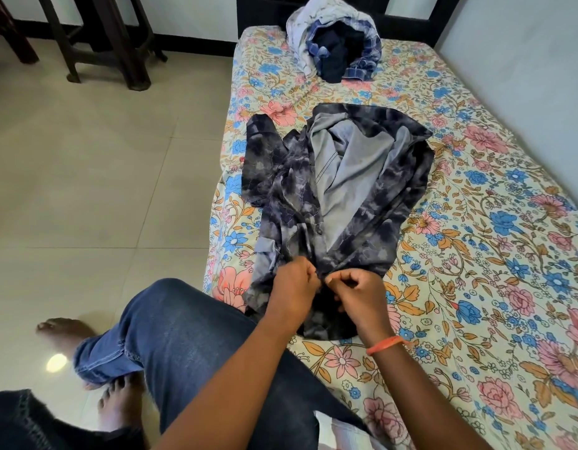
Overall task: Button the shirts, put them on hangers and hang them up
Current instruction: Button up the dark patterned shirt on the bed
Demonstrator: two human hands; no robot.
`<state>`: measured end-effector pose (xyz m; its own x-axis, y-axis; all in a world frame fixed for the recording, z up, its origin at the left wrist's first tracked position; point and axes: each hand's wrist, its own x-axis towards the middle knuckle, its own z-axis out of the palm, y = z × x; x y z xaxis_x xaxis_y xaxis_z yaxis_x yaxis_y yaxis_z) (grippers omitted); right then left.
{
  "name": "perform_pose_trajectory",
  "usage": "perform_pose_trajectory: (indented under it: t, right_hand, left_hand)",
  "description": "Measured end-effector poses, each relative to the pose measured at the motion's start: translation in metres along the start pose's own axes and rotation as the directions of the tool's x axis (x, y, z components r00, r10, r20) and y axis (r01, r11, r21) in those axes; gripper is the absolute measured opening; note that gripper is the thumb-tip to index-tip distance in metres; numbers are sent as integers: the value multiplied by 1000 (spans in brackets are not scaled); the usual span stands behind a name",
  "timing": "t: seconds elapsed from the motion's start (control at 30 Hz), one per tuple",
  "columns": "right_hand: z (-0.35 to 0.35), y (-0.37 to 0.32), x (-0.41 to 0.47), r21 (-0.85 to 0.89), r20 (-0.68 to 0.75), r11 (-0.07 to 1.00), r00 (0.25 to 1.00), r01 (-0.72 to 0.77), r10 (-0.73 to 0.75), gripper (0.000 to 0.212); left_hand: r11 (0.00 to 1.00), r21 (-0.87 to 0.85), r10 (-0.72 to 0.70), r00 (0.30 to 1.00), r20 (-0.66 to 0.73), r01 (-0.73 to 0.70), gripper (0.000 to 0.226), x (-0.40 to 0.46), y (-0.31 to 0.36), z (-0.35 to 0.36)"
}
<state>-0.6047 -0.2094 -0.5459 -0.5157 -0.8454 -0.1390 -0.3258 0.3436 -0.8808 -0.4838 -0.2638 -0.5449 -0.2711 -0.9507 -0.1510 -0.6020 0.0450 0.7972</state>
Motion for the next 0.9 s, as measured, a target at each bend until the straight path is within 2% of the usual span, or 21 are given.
perform_pose_trajectory:
  t: [0.07, 0.13, 0.23, 0.3, 0.33, 0.4, 0.47, 0.53, 0.6, 0.77, 0.9]
  right_hand:
    - [-4, 1, 7, -77, -98, 994, 992, 75, -82, 9]
    - [-5, -4, 16, -98, -159, 983, 973, 152, -166, 10]
    - [-4, -19, 37, -143, -172, 970, 960, 197, -220, 7]
    - [1, -24, 54, -182, -137, 972, 975, 147, -173, 16]
    - [5, -22, 62, -197, -120, 975, 985, 100, -125, 27]
    - [12, -16, 73, -249, -114, 969, 993, 3, -33, 41]
    - [17, -13, 77, -272, -130, 962, 991, -32, -4, 44]
    - [18, -12, 77, -227, -147, 972, 989, -57, 24, 36]
    - [15, -11, 76, -140, -168, 986, 983, -94, 70, 24]
    - [9, 0, 68, 175, -194, 974, 964, -147, 181, 11]
    - [11, -4, 71, 187, -180, 967, 962, -172, 206, 11]
  left_hand:
    - [983, 177, 40, 999, 14, -42, 4, -1, 2, 3]
    - [923, 373, 99, 995, 8, -94, 15, -3, 7, 4]
    - [729, 628, 377, 925, -36, -273, 37, -4, 15, 3]
    - [663, 662, 504, 863, -49, -350, 34, 5, 19, 5]
    - [685, 632, 500, 865, -48, -361, 32, 12, 23, 6]
    - [828, 472, 370, 928, -53, -303, 29, 27, 32, 4]
    - [925, 346, 199, 976, -88, -157, 28, 43, 34, 2]
    - [947, 310, 119, 987, -111, -79, 23, 58, 31, 3]
    - [959, 279, 98, 987, -125, -60, 19, 64, 26, 4]
    - [994, -4, -105, 979, -175, 106, 17, 69, 27, 6]
    - [985, 3, -171, 979, -107, 172, 21, 78, 29, 8]
